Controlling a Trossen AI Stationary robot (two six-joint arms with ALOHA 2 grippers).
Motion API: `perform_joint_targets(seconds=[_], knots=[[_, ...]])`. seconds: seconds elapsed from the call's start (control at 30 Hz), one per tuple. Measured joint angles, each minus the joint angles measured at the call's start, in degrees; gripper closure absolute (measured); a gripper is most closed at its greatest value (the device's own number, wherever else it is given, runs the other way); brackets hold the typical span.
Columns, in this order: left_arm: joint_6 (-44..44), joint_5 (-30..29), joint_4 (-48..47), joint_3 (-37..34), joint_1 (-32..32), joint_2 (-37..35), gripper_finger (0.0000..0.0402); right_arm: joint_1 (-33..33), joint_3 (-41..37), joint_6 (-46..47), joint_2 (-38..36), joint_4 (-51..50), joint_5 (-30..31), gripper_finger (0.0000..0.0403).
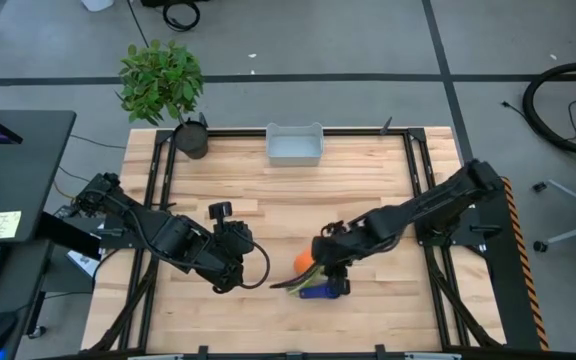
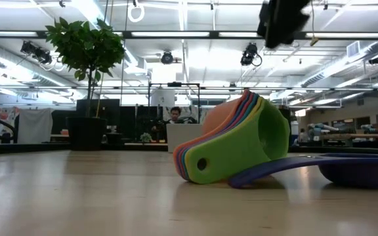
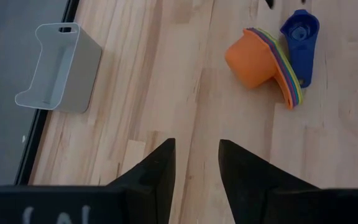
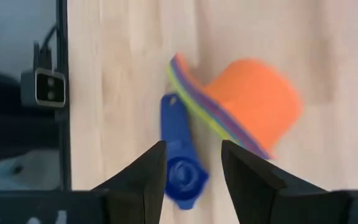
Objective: Nest measuring cups in basket
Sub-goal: Put the stacked measuring cups into the gray bin
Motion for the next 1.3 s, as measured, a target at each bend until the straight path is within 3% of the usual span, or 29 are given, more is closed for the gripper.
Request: perform_joint_targets(seconds=[0.17,0.33,0.4,0.53,0.63,0.7,0.8,0.93,1.1,1.3], knots=[[0.0,0.0,-0.02,0.0,0.08,0.0,0.0273,1.87,0.0,-2.24,-6.09,-0.86,13.6,0.0244],[-0.04,0.0,0.0,0.0,0.15,0.0,0.0273,4.44,0.01,-8.12,-9.94,-0.26,33.86,0.0244],[-0.4,0.0,0.0,0.0,0.14,0.0,0.0273,4.95,0.02,-11.65,-10.32,0.62,37.16,0.0244],[-1.51,-0.01,0.0,0.0,0.15,0.0,0.0273,4.37,0.02,-12.82,-10.39,4.77,35.75,0.0244],[-1.51,-0.01,0.0,0.0,0.18,0.0,0.0273,4.35,0.02,-9.98,-10.07,8.43,29.25,0.0244],[-1.54,0.0,0.02,0.0,0.36,0.03,0.0273,4.35,0.0,-13.45,-9.87,11.43,26.13,0.0244],[-1.8,0.0,0.0,0.0,0.66,0.04,0.0273,4.18,0.11,-17.6,-9.04,12.38,26.82,0.0246],[-1.9,-0.01,0.32,0.04,0.81,0.07,0.0273,5.66,0.09,-22.44,-6.16,4.35,31.99,0.0248],[-1.92,-0.13,0.35,0.07,0.9,0.11,0.0273,7.04,-0.02,-21.1,-0.1,-4.08,33.38,0.0245],[-1.95,-0.15,0.48,0.07,0.9,0.09,0.0273,7.64,-0.04,-16.04,2.95,-2.69,30.94,0.0245]])
